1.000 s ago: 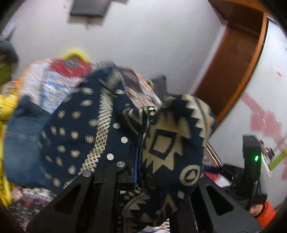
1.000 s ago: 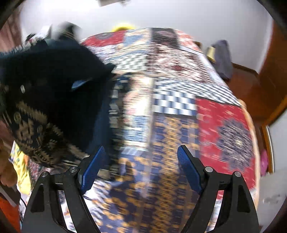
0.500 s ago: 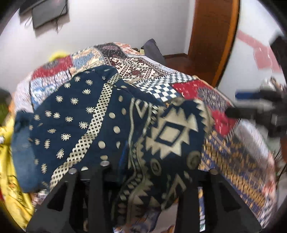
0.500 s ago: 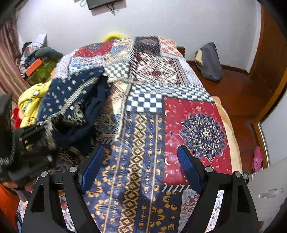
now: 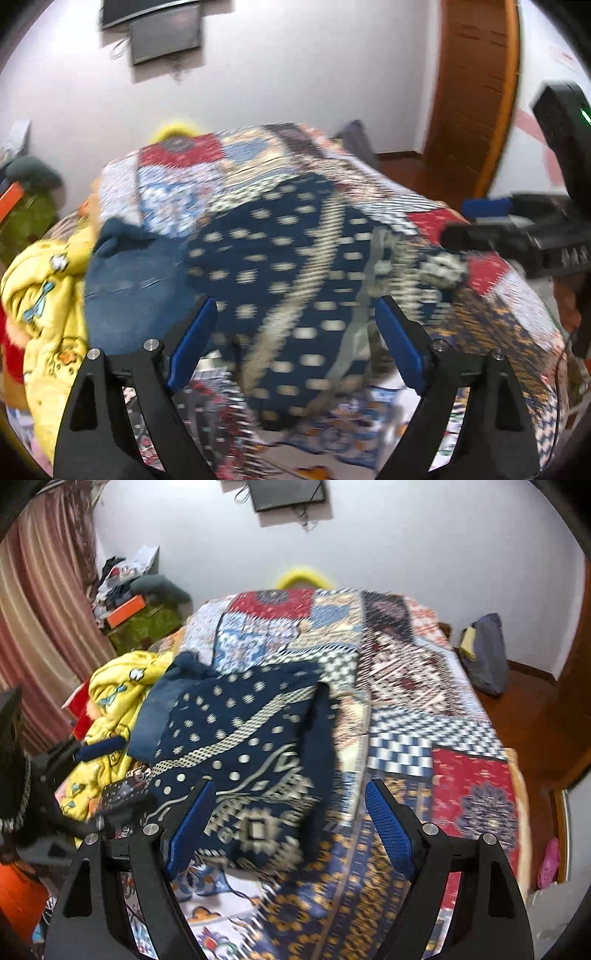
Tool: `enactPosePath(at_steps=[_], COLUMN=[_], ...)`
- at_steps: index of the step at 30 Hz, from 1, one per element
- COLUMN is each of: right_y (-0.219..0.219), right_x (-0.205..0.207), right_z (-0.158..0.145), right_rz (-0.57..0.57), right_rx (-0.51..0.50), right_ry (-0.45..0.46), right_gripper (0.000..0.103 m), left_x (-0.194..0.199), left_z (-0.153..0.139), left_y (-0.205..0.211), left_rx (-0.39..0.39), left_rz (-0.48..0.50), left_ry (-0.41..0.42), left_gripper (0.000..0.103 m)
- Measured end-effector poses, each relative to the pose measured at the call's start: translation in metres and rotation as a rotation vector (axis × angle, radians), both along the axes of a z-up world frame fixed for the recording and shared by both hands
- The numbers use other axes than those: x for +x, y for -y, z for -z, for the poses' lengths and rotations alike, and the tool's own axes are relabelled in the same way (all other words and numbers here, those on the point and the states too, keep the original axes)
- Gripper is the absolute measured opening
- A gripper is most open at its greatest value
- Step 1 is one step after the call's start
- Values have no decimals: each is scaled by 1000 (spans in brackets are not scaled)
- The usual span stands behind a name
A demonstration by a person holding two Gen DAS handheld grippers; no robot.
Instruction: Fold large clothes
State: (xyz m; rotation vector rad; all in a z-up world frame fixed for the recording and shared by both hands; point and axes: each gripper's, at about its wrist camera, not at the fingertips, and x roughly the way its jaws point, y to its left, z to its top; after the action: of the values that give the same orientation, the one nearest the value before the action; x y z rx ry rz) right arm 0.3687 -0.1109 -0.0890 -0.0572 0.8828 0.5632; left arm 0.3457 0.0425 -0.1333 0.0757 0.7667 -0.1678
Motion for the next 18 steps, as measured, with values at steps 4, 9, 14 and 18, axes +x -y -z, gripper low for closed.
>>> enactPosePath(at_steps=[4, 9, 14, 18], right_y=[-17, -11, 17, 26], right_x=[10, 3, -6, -9], right_z=[32, 70, 73, 57], right_rz=[-21, -23, 2, 3], right_rx=[-25, -64, -76, -68], right_ry=[-80, -157, -177, -132], right_gripper=[81, 81, 81, 81], left_x=[16, 7, -14, -20], left_z=[30, 52, 58, 50], left_y=[-28, -45, -52, -63], left_rx=[-28, -147, -149, -114], left_rz=[-86, -92, -88, -122], left_ry=[-83, -109, -119, -117], left_gripper=[87, 89, 89, 89])
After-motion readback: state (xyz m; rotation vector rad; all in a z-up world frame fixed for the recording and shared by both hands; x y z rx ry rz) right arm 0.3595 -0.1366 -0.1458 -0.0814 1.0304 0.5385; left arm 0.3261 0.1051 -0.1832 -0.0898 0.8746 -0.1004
